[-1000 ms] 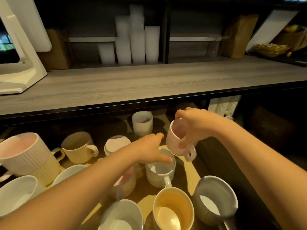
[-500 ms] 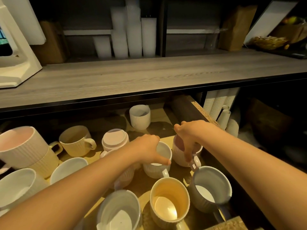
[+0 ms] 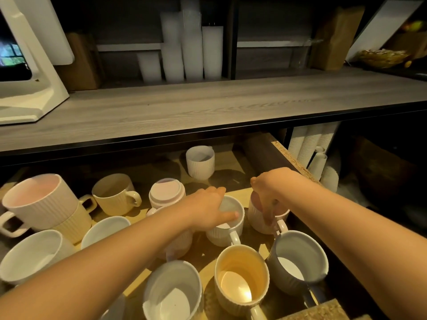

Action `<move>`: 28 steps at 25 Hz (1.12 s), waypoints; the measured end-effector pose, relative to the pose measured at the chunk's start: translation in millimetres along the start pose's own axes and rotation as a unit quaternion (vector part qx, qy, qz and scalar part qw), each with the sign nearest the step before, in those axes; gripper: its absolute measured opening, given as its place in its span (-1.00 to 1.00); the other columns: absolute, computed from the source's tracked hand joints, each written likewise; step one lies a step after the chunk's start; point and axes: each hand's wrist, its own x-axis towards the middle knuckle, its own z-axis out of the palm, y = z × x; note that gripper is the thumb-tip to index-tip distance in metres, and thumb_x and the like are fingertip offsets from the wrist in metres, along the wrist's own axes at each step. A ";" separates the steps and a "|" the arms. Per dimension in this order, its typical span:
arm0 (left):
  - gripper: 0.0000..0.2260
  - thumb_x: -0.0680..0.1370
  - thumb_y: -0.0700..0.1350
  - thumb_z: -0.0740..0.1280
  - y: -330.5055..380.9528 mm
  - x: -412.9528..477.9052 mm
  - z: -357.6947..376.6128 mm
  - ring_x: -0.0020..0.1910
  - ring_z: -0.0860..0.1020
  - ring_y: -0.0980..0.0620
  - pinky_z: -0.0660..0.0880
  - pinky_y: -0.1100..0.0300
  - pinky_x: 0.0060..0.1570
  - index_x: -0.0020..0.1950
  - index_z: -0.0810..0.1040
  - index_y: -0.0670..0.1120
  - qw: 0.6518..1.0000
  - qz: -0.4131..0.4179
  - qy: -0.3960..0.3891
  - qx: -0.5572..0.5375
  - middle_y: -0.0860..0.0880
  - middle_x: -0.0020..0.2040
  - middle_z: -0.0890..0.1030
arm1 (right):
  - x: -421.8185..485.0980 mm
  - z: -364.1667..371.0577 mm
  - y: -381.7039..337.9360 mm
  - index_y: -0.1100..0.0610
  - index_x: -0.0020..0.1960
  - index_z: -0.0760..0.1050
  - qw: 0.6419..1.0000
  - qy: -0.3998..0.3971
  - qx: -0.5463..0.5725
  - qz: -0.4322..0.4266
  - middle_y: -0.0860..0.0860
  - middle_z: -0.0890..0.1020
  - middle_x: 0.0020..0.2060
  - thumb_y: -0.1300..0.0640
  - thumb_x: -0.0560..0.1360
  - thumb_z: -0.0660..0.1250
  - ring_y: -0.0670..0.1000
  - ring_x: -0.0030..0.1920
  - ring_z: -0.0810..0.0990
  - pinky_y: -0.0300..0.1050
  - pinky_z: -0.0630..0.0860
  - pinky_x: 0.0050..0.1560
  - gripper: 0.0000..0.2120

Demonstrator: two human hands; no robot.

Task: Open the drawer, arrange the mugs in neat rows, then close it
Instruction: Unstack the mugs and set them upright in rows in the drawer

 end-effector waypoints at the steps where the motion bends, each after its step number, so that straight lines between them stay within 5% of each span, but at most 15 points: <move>1: -0.42 0.54 0.18 0.19 -5.2 -3.2 -4.0 0.40 0.30 -0.08 0.33 0.05 0.29 0.48 0.14 -0.03 1.000 -0.001 0.012 0.005 -0.06 0.48 0.25 | -1.4 -0.6 1.7 0.08 0.35 0.39 1.000 0.014 0.010 -0.010 0.06 0.54 0.18 -0.04 0.38 0.46 0.10 0.18 0.52 -0.05 0.50 0.13 -0.40; 3: -0.44 0.55 0.17 0.17 -19.4 -13.5 -13.1 0.44 0.25 -0.06 0.29 0.04 0.34 0.49 0.12 0.02 0.999 -0.013 0.039 0.014 -0.02 0.51 0.21 | -1.6 -1.2 0.8 0.08 0.30 0.43 0.996 0.078 0.036 -0.037 0.04 0.59 0.10 -0.08 0.40 0.43 0.06 0.07 0.58 -0.14 0.53 -0.06 -0.47; 10: -0.52 0.56 0.10 0.22 -84.6 -56.6 -37.2 0.30 0.43 0.01 0.41 0.16 0.22 0.45 0.24 0.04 0.995 -0.072 0.070 -0.014 0.00 0.46 0.31 | 10.0 -24.9 -51.4 0.08 0.28 0.42 0.963 0.204 0.103 -0.141 0.06 0.60 0.09 -0.12 0.51 0.26 0.05 0.02 0.59 -0.14 0.55 -0.06 -0.57; 15: -0.49 0.54 0.10 0.25 -114.2 -70.2 -31.8 0.33 0.40 0.01 0.38 0.15 0.22 0.45 0.24 0.04 0.983 -0.123 0.133 -0.033 -0.02 0.45 0.32 | 32.0 -45.8 -101.7 0.15 0.15 0.52 0.966 0.206 0.062 -0.141 0.06 0.59 -0.10 -0.15 0.52 0.22 0.10 -0.07 0.59 -0.01 0.58 -0.06 -0.60; 22: -0.59 0.54 0.10 0.24 -134.3 -81.9 -2.6 0.27 0.45 -0.01 0.47 0.10 0.19 0.37 0.34 0.05 0.974 -0.154 0.163 -0.022 0.00 0.38 0.41 | 69.6 -53.9 -162.2 0.07 0.12 0.54 0.971 0.183 0.106 -0.114 0.01 0.57 -0.14 -0.23 0.44 0.29 0.01 -0.14 0.55 -0.15 0.48 -0.17 -0.57; 28: -0.52 0.54 0.14 0.20 -127.0 -82.2 5.4 0.39 0.35 -0.06 0.39 -0.01 0.31 0.42 0.26 0.03 0.981 -0.150 0.126 0.008 -0.02 0.46 0.30 | 83.6 -42.0 -164.1 0.07 0.07 0.59 0.960 0.217 0.154 -0.088 0.01 0.59 -0.19 -0.25 0.30 0.42 0.04 -0.16 0.59 -0.10 0.60 -0.07 -0.50</move>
